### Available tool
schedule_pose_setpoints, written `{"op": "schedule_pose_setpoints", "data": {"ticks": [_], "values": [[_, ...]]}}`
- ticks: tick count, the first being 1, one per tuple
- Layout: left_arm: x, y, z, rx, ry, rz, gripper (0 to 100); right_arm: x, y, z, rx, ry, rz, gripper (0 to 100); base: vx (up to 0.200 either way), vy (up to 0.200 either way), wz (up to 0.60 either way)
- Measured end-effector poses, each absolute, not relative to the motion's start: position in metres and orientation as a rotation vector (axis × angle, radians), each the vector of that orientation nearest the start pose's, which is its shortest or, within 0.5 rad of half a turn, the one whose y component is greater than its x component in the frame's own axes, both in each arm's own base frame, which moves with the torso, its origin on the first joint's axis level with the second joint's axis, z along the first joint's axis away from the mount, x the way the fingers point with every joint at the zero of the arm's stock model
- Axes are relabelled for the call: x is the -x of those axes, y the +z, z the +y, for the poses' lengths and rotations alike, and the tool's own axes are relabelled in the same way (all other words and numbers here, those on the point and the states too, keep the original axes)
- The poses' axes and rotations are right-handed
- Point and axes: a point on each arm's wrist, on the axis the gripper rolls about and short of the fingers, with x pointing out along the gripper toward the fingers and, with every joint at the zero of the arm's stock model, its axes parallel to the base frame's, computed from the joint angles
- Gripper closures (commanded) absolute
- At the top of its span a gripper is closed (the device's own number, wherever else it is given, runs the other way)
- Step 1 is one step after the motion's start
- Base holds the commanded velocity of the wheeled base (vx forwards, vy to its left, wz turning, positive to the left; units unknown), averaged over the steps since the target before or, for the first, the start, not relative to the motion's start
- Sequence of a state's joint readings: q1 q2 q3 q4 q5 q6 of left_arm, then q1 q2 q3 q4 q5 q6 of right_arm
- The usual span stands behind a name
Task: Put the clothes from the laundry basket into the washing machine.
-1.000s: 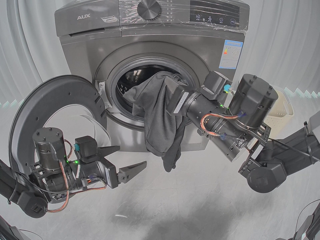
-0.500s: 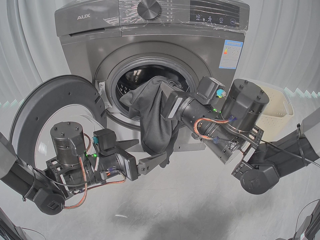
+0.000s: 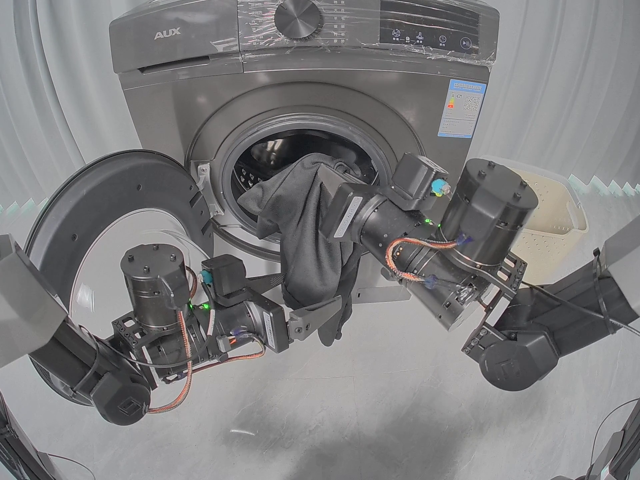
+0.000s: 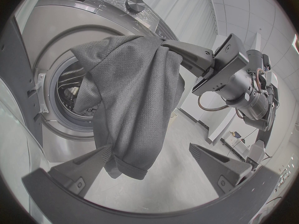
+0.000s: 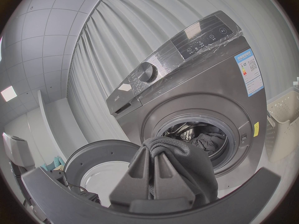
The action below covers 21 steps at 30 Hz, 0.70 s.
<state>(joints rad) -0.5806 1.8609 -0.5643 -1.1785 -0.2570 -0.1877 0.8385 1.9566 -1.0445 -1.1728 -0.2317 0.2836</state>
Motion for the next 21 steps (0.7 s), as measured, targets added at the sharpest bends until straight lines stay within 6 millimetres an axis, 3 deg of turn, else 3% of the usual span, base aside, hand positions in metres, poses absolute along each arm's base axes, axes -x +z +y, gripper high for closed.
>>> {"op": "schedule_pose_setpoints", "data": {"ticks": [21], "values": [[-0.251,0.123,-0.193,0.22,-0.866,0.194,0,-0.261,0.208,0.276,-0.404,0.618,-0.135,100,0.0,0.0,0.0]]}}
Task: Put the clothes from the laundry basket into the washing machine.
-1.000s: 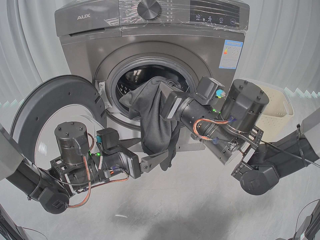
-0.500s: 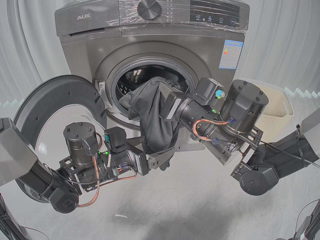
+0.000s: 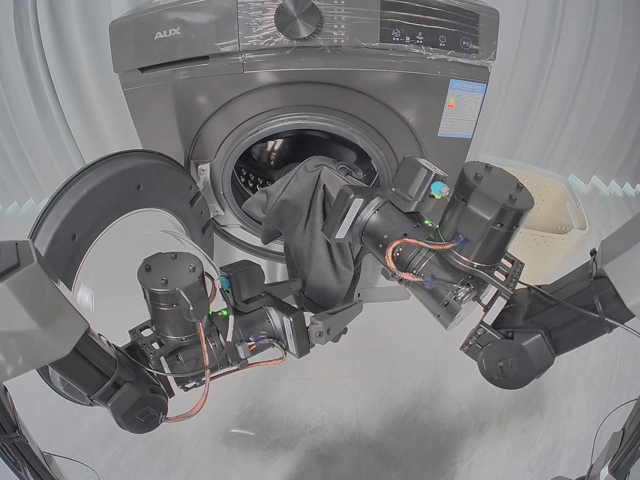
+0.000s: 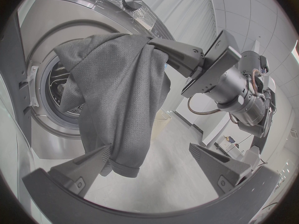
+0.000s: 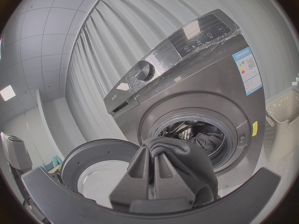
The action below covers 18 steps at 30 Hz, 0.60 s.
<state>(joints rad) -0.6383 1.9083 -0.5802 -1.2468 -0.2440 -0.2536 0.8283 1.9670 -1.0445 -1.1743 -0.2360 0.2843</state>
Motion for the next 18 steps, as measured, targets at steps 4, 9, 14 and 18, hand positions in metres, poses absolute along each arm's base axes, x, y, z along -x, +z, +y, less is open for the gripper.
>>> {"op": "schedule_pose_setpoints", "data": {"ticks": [4,9,14,18], "values": [[-0.258,0.121,-0.195,0.22,-0.836,0.188,0,-0.262,0.207,0.277,-0.405,0.618,-0.133,100,0.0,0.0,0.0],[-0.267,0.12,-0.201,0.227,-0.8,0.145,0,-0.262,0.206,0.279,-0.405,0.618,-0.132,100,0.0,0.0,0.0],[-0.272,0.117,-0.203,0.226,-0.789,0.143,0,-0.262,0.205,0.28,-0.404,0.618,-0.13,100,0.0,0.0,0.0],[-0.274,0.115,-0.203,0.225,-0.786,0.145,100,-0.262,0.206,0.279,-0.408,0.618,-0.138,100,0.0,0.0,0.0]]}}
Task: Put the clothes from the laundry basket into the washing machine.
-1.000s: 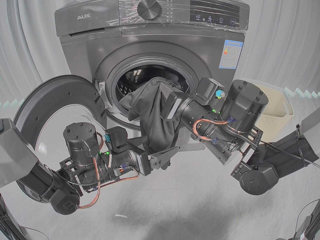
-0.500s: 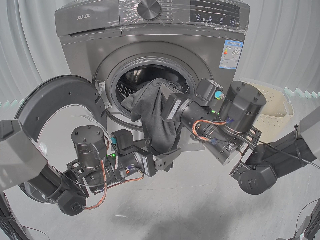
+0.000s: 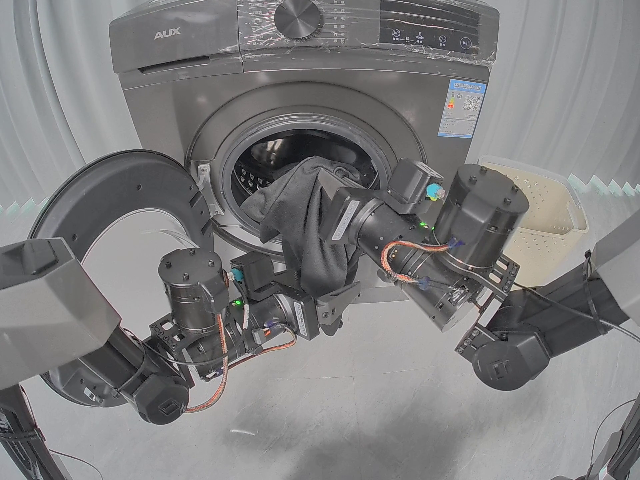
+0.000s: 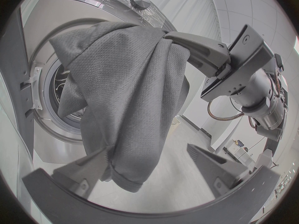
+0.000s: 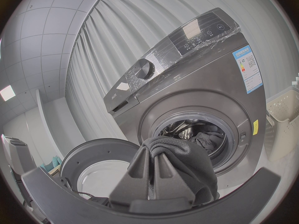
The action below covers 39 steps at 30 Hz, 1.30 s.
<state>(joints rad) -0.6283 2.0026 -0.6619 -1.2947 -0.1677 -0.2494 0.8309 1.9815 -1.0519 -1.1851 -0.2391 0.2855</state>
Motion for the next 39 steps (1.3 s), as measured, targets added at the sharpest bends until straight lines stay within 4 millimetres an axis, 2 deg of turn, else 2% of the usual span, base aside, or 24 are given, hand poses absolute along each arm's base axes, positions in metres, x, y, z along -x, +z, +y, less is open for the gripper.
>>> {"op": "schedule_pose_setpoints", "data": {"ticks": [13,20,21,28,39], "values": [[-0.274,0.117,-0.204,0.22,-0.767,0.115,100,-0.266,0.201,0.28,-0.414,0.601,-0.148,100,0.0,0.0,0.0],[-0.261,0.119,-0.203,0.221,-0.792,0.108,100,-0.267,0.2,0.279,-0.413,0.599,-0.147,100,0.0,0.0,0.0],[-0.258,0.12,-0.202,0.221,-0.798,0.108,100,-0.267,0.199,0.279,-0.412,0.599,-0.146,0,0.0,0.0,0.0],[-0.248,0.125,-0.2,0.225,-0.817,0.093,100,-0.268,0.195,0.282,-0.412,0.61,-0.147,0,0.0,0.0,0.0],[-0.254,0.132,-0.197,0.235,-0.793,0.065,100,-0.269,0.19,0.281,-0.416,0.605,-0.136,0,0.0,0.0,0.0]]}}
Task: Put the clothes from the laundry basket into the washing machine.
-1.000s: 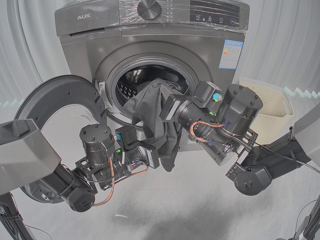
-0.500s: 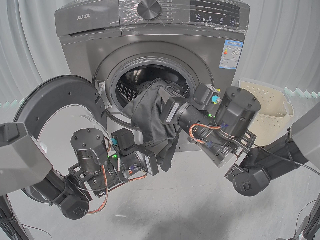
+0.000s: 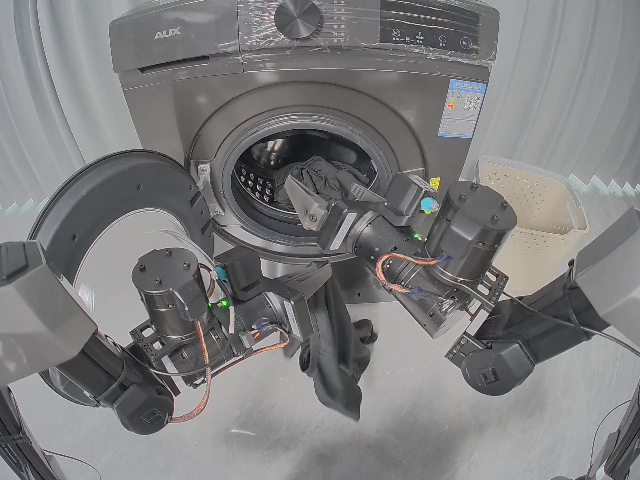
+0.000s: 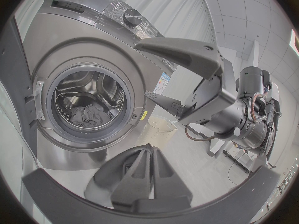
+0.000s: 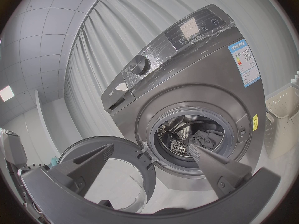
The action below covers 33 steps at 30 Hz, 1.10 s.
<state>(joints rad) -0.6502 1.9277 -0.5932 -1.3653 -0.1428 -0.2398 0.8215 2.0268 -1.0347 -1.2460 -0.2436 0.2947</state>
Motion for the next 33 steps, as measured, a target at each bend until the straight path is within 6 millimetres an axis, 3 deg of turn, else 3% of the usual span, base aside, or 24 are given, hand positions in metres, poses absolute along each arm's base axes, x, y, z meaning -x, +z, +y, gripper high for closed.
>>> {"op": "schedule_pose_setpoints", "data": {"ticks": [9,33], "values": [[-0.262,0.137,-0.188,0.241,-0.754,0.039,100,-0.281,0.185,0.266,-0.394,0.546,-0.129,0,0.0,0.0,0.0],[-0.268,0.169,-0.182,0.264,-0.674,-0.057,100,-0.287,0.144,0.237,-0.258,0.458,-0.013,0,0.0,0.0,0.0]]}}
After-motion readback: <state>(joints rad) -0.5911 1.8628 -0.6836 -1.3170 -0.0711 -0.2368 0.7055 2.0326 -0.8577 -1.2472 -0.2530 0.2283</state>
